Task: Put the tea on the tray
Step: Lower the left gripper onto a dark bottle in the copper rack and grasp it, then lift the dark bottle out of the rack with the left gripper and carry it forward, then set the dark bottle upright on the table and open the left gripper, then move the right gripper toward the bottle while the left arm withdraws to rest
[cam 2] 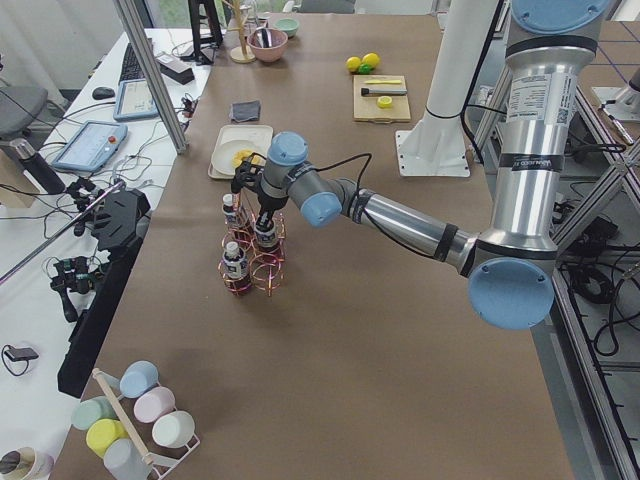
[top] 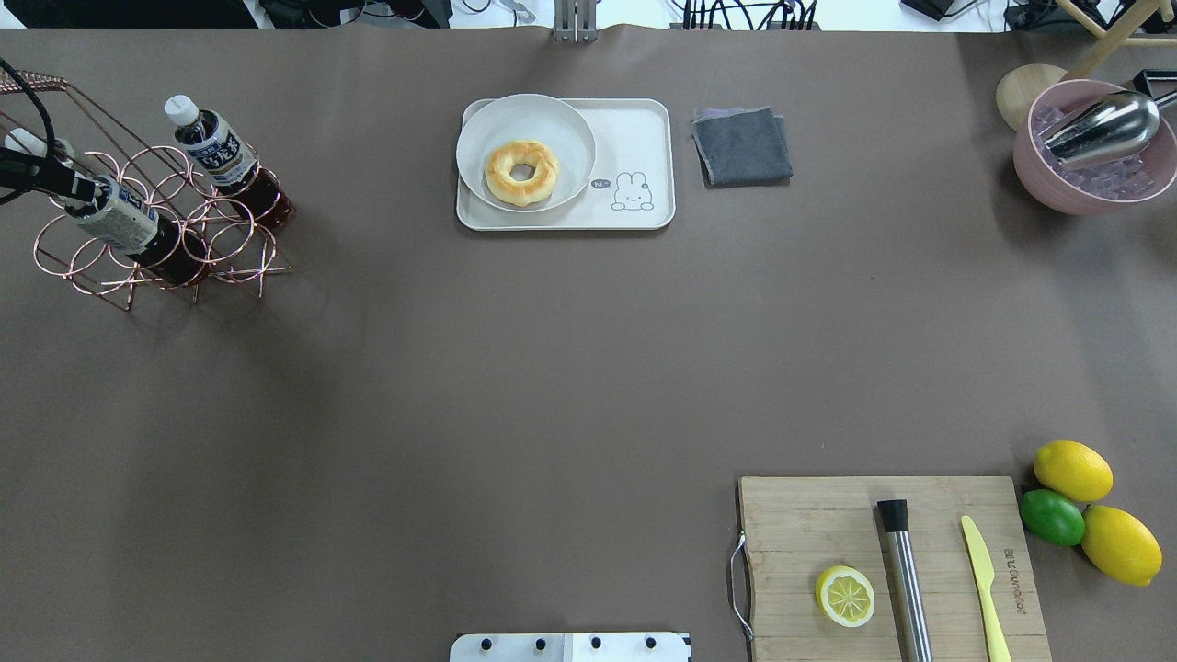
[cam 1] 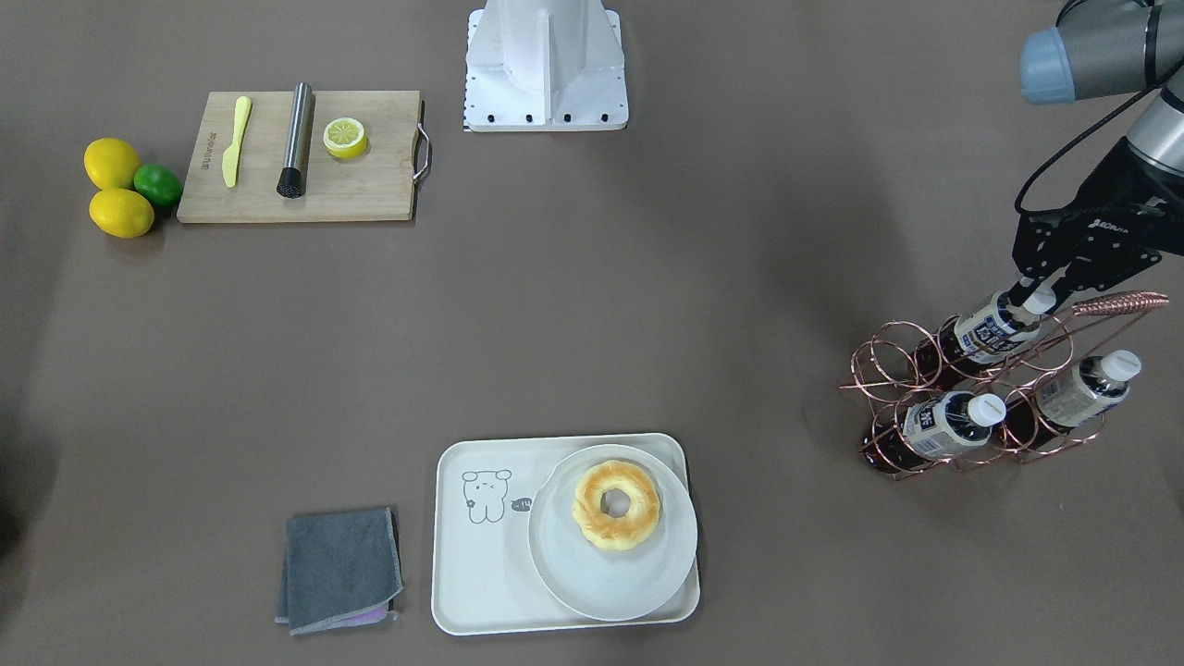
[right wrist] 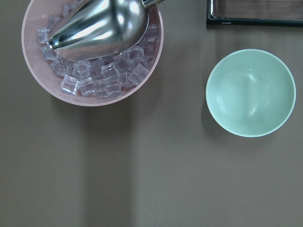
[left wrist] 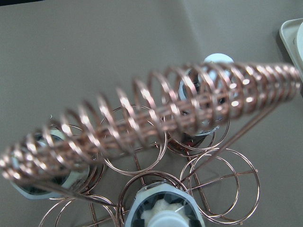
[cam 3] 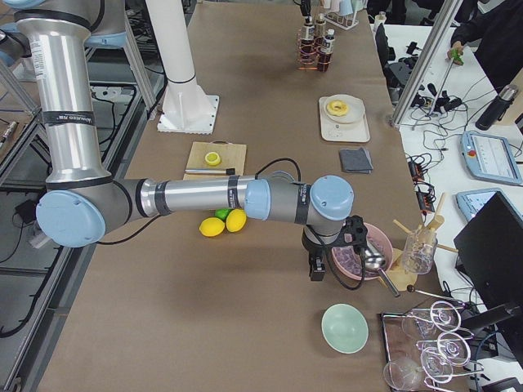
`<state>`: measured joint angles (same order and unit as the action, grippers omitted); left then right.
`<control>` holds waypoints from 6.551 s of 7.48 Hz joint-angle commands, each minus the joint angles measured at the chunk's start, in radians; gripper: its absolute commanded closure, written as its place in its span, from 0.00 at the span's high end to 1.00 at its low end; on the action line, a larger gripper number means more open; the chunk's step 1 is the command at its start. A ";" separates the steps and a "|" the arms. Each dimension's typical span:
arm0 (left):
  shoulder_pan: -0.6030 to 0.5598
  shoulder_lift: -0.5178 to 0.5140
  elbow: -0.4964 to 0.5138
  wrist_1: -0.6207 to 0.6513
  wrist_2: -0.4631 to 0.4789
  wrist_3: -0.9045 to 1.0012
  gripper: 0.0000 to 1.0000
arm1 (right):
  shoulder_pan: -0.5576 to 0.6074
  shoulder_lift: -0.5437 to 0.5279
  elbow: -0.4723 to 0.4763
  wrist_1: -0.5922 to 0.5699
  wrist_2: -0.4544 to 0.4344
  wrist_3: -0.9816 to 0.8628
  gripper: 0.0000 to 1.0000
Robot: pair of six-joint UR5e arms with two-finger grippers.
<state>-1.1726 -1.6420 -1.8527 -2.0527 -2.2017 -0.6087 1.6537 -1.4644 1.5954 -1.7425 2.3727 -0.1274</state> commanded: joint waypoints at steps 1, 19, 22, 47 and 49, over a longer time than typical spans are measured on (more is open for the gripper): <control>-0.062 -0.033 -0.038 0.102 -0.016 0.071 0.00 | 0.003 -0.008 0.000 0.000 0.000 -0.001 1.00; 0.445 -0.723 -0.285 1.054 0.365 -0.391 0.00 | 0.003 0.006 0.000 0.000 0.011 0.000 1.00; 0.583 -0.785 -0.168 0.921 0.457 -0.512 0.00 | 0.002 0.006 -0.002 0.000 0.005 0.000 1.00; 0.278 -0.187 -0.255 0.462 0.400 -0.168 0.98 | -0.084 0.062 0.111 -0.008 0.048 0.179 1.00; 0.133 -0.019 -0.272 0.462 0.276 -0.036 0.98 | -0.194 0.099 0.202 -0.009 0.088 0.378 1.00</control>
<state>-0.9148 -1.8077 -2.1130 -1.5905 -1.8239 -0.7647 1.5563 -1.3901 1.7069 -1.7512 2.4381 0.0901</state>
